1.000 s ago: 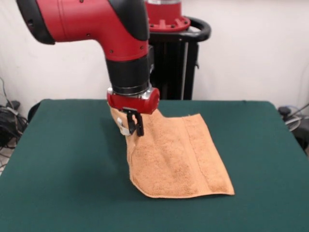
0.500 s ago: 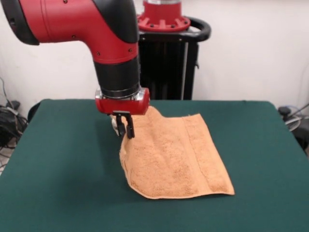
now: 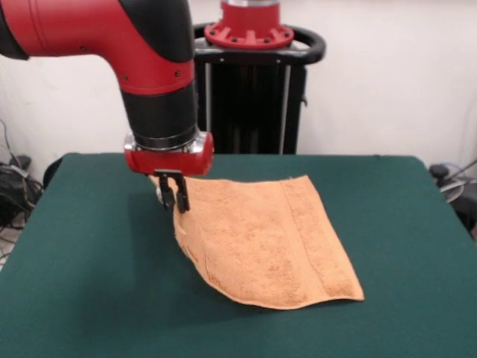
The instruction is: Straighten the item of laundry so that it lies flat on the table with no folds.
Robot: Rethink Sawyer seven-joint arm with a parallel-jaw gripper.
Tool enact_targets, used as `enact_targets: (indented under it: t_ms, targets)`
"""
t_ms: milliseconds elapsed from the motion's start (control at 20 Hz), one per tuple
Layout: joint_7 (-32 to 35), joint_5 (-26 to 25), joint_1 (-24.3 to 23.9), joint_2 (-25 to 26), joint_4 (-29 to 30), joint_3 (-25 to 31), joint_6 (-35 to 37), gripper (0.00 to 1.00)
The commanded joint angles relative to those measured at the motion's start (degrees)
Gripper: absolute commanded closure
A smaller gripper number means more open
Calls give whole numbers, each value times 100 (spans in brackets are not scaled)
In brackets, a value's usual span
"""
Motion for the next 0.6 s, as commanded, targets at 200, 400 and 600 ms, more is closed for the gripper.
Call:
enact_targets:
  t_ms: [200,400,600]
  targets:
    - [-1490,213,90,51,-852,391,776,100]
    - [-1384,160,18,117,-661,351,455,100]
    - [-1395,150,-45,149,-527,366,218,100]
